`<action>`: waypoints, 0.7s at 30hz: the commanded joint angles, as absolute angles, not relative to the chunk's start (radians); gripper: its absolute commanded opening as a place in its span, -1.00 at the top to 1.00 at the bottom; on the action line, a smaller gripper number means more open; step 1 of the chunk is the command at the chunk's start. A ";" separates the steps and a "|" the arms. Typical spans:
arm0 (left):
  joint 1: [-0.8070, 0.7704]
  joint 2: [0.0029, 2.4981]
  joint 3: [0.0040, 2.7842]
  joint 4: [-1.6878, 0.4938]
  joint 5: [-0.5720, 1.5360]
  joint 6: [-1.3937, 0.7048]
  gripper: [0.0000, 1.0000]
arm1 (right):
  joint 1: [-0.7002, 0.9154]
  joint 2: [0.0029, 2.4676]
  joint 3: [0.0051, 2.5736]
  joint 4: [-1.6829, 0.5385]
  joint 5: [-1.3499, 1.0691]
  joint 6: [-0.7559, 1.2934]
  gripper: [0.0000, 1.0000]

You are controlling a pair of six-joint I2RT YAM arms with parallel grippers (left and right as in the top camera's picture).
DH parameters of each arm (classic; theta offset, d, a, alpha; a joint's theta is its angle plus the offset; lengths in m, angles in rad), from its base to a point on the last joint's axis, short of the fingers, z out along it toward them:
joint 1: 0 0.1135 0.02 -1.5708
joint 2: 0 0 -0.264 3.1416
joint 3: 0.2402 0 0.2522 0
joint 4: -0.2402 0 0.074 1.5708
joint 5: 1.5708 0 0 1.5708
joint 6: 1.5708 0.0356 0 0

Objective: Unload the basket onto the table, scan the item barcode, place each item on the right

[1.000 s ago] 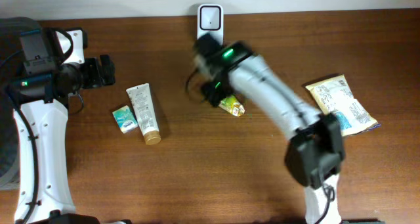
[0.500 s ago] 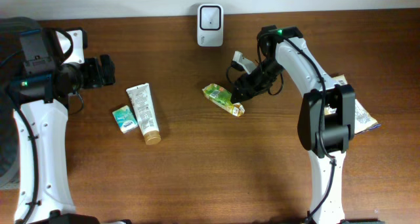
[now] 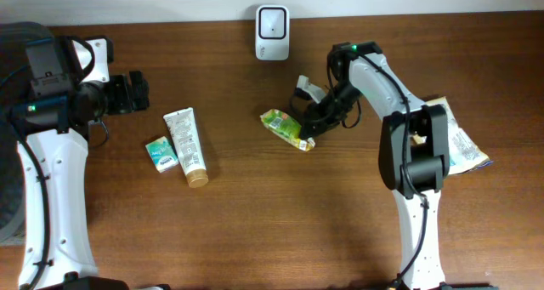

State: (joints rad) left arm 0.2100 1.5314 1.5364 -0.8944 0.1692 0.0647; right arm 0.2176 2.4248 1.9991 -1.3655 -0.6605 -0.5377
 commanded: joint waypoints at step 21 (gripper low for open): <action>0.212 1.523 1.543 -0.895 0.180 0.084 -0.98 | 0.744 2.332 2.083 -1.266 0.300 0.227 0.92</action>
State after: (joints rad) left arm 0.2100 1.5314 1.5364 -0.8944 0.1692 0.0647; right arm 0.6827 2.3531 2.1033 -1.2919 0.1474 0.1604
